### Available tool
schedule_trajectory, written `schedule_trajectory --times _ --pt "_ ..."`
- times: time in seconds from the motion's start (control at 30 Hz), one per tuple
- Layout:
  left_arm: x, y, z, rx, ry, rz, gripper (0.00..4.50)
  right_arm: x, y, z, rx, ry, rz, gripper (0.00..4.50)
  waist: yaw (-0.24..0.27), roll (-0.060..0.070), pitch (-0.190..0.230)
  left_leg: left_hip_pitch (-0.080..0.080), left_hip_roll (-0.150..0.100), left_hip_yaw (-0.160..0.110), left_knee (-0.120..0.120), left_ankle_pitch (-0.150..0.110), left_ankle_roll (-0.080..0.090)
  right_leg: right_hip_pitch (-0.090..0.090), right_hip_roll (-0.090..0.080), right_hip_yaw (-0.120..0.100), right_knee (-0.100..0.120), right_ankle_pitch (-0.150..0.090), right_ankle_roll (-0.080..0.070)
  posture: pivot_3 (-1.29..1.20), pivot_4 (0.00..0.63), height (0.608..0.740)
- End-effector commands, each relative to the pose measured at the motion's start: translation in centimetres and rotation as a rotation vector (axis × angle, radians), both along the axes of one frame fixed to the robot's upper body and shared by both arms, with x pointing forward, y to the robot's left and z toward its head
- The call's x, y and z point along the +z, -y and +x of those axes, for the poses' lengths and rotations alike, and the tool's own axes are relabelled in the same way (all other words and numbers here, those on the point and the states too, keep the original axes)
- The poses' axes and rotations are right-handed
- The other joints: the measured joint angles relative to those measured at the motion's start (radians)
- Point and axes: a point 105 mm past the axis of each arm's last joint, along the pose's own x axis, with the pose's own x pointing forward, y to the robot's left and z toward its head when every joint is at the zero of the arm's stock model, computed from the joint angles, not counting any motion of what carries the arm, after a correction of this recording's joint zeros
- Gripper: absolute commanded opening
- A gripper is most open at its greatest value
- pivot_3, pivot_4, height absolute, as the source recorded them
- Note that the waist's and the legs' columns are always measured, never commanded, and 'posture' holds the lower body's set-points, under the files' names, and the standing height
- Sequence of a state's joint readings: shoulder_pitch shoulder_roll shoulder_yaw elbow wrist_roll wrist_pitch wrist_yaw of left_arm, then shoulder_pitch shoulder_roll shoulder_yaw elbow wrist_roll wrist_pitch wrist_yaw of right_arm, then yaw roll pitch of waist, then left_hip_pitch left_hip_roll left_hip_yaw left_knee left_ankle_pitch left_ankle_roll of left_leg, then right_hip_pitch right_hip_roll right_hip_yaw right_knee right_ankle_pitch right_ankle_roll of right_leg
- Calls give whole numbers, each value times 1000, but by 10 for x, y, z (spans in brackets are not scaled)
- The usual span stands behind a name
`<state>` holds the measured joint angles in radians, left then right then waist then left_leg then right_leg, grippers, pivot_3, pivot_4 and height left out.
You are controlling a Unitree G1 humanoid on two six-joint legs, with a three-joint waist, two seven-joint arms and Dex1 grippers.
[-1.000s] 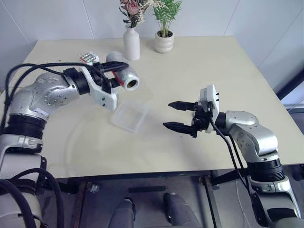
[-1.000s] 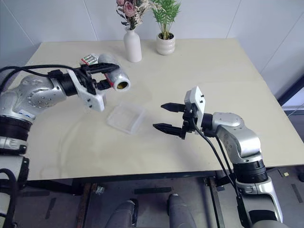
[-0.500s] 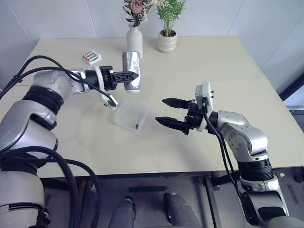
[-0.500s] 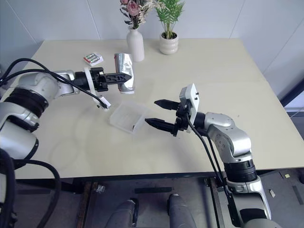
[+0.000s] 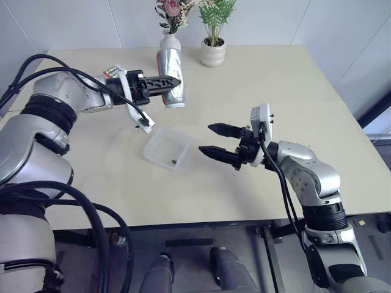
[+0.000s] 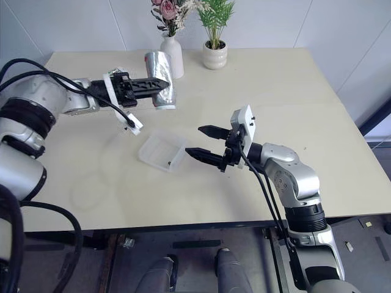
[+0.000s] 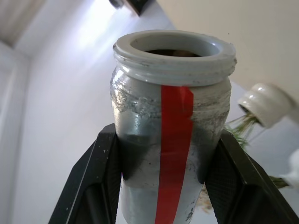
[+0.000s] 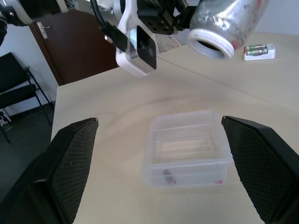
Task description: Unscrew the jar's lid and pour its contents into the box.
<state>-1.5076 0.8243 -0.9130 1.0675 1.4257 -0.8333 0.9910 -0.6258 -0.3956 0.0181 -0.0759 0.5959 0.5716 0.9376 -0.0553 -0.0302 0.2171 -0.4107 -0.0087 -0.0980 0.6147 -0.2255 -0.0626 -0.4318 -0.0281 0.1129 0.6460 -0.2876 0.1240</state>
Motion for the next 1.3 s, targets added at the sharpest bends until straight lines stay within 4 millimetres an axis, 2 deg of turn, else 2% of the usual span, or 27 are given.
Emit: schedule_trajectory --times 0.03,0.1,0.17,0.2,0.3,0.37,0.5,0.63,0.7,0.8,1.03,1.13,1.3 --pt "16 -23 -4 64 -206 -339 2221 13 5 -4 8 45 19 4473 1 0 0 0 0 0 0 0 0 0 0 0 0 0 0 0 150 740" --pt "18 -48 0 135 -328 -589 2221 13 7 -4 8 43 13 4473 0 0 0 1 0 1 1 0 0 1 0 0 1 0 0 0 150 740" --pt "15 -64 3 176 -433 -748 2221 14 8 -4 7 41 11 4473 -2 0 0 2 0 1 2 0 0 2 0 1 2 0 0 0 150 740" --pt "12 -76 8 205 -518 -900 2221 15 9 -4 6 44 8 4473 -2 0 0 2 0 2 2 0 0 1 0 1 3 0 -1 0 150 740" --pt "-5 -99 13 220 -798 -1209 2221 17 10 -4 8 56 1 4473 0 0 0 3 1 1 3 1 0 2 1 0 5 -1 -3 0 150 740" --pt "-18 -121 11 186 -977 -1493 2221 20 9 -7 20 83 -14 4473 -1 0 0 4 2 0 4 1 0 2 1 -1 8 -1 -4 0 150 740" --pt "-39 -138 -5 108 -1213 -1824 2221 28 6 -13 52 155 -31 4473 -11 0 0 4 3 -1 8 0 0 2 1 0 12 -2 -4 0 150 740" --pt "-57 -162 -17 115 -1210 -2045 2221 45 -4 -24 110 302 -25 4473 -15 0 0 5 3 -4 13 0 0 3 2 -2 16 -1 -5 0 150 740" --pt "-67 -173 -17 207 -1174 -2099 2221 48 -8 -30 147 345 -41 4473 -18 0 0 6 3 -4 15 1 0 5 3 -2 16 1 -7 0 150 740" --pt "-76 -180 -18 248 -1157 -2091 2221 50 -13 -36 174 368 -53 4473 -18 0 -1 8 3 -4 15 3 0 7 4 -2 14 4 -7 0 150 740" --pt "-107 -210 -14 310 -1066 -2214 2221 57 -15 -43 186 400 -26 4473 -17 0 -1 8 3 -3 14 5 0 8 3 -2 11 5 -7 0 150 740" --pt "-115 -215 -12 302 -1057 -2248 2221 54 -13 -41 177 392 -39 4473 -14 0 -1 8 3 -3 14 5 0 8 3 -2 10 5 -7 0 150 740" --pt "-127 -211 -7 305 -1084 -2252 2221 54 -11 -38 158 380 -39 4473 -7 -1 -1 7 3 -3 13 4 -1 8 3 -2 9 5 -6 0 150 740"
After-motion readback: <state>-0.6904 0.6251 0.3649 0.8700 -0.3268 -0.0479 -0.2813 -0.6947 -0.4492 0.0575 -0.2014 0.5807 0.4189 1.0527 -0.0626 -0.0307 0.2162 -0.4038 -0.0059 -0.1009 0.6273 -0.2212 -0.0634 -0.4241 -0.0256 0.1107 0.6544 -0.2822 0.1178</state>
